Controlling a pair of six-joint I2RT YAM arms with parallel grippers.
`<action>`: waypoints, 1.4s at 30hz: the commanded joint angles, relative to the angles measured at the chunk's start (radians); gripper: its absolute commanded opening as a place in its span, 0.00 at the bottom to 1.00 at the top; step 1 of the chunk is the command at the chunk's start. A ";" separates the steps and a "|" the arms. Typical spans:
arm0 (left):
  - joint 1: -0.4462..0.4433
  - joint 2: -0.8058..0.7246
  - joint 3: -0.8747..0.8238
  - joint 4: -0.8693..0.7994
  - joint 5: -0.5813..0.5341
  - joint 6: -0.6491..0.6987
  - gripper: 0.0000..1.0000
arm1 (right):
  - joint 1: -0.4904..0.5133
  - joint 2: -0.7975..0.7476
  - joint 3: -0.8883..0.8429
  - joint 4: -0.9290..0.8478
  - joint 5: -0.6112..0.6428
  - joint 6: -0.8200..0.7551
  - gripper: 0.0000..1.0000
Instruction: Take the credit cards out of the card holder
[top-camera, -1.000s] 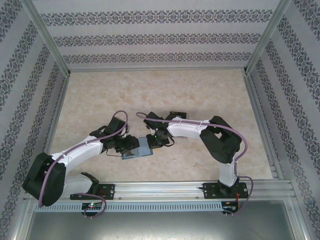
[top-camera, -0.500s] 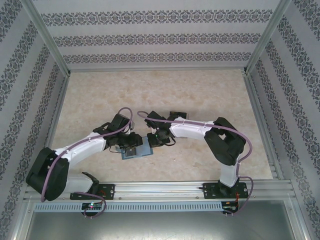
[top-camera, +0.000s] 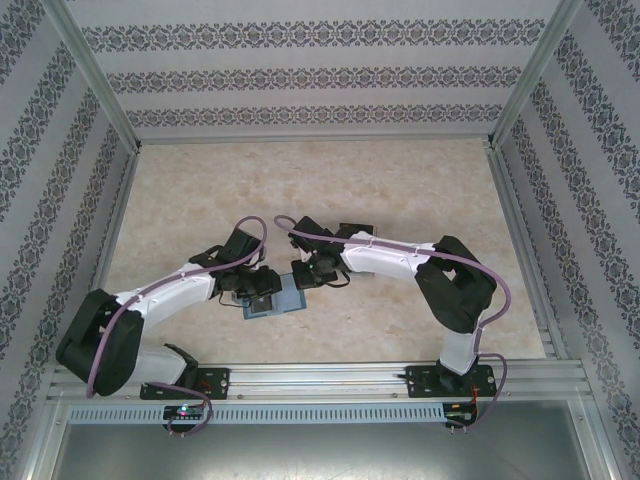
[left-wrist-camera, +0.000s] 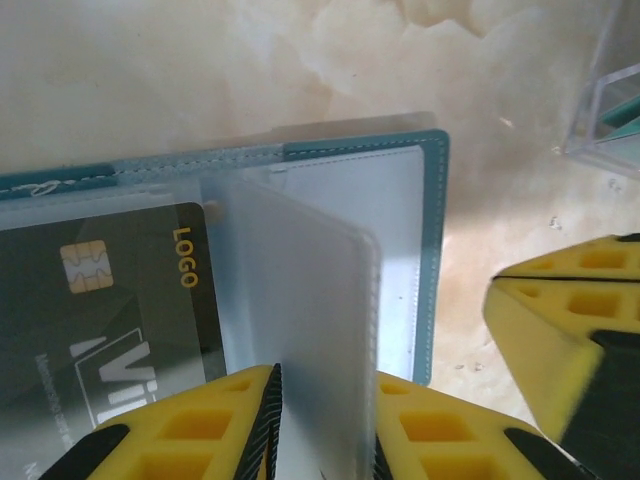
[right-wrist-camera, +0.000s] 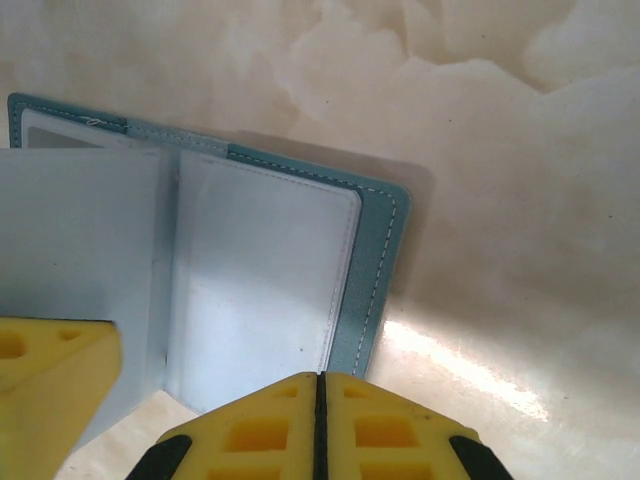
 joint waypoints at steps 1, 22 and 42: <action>0.001 0.044 0.013 0.066 0.041 0.002 0.26 | -0.003 -0.046 -0.003 -0.009 0.031 0.015 0.00; -0.024 0.093 0.081 0.077 0.092 0.000 0.39 | -0.009 -0.069 -0.036 0.002 0.042 0.023 0.00; -0.033 0.121 0.106 0.048 0.100 0.015 0.35 | -0.028 -0.097 -0.053 0.016 0.051 0.029 0.00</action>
